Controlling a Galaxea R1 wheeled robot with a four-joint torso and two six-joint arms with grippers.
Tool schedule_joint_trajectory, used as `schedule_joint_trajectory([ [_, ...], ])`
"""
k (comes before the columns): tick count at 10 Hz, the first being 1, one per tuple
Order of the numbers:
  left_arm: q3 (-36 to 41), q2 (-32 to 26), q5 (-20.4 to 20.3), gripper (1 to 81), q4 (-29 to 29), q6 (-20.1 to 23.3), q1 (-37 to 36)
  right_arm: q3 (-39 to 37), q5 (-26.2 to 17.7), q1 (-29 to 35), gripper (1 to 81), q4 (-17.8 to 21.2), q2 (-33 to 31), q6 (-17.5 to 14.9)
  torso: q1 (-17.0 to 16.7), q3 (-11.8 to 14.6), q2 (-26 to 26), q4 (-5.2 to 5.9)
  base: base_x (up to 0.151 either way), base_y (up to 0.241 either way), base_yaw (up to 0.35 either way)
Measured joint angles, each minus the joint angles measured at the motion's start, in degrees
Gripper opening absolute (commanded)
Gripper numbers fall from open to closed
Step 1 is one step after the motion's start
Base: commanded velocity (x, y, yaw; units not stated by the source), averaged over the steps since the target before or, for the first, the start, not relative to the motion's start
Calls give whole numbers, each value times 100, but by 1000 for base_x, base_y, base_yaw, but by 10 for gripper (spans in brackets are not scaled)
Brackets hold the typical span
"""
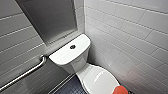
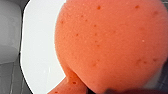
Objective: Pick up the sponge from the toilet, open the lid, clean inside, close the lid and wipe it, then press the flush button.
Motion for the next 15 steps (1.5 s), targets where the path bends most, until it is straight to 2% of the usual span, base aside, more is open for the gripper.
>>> schedule_joint_trajectory([
  [2, 0, 0, 0, 811, 0, 2, 0, 33, 480, -571, 10, 0, -273, 0, 0, 0, 0, 0, 0, 0, 0],
  [5, 0, 2, 4, 811, 28, 18, 0, -152, 532, -1519, 10, 2, -527, 48, 0, 0, 0, 0, 0, 0, 0],
  [6, -5, 0, 4, 811, 91, 21, 2, -24, 697, -1746, 10, -2, -706, 61, 0, 0, -2, 0, 0, 0, 0],
  [8, -7, 0, 6, 811, 111, 18, -11, 435, 955, -1615, 10, -5, -1001, 56, 0, 0, -2, 0, 0, 0, 0],
  [10, -11, 9, 4, 811, 113, 21, -16, 1285, 940, -1517, 10, -63, -1307, 54, 0, 0, -2, 0, 0, 0, 0],
  [12, -22, 44, 6, 811, 119, 18, -17, 1833, 681, -1023, 10, -138, -1309, 50, 0, 0, -2, 0, 0, 0, 0],
  [13, -22, 48, 20, 811, 122, 18, -48, 1993, 513, -562, 10, -166, -1215, 48, 0, 0, -2, 0, 0, 0, 0],
  [15, -22, 46, 9, 811, 124, 21, -102, 1985, -41, 94, 10, -207, -684, 48, 0, 0, -2, 0, 0, 0, 0],
])
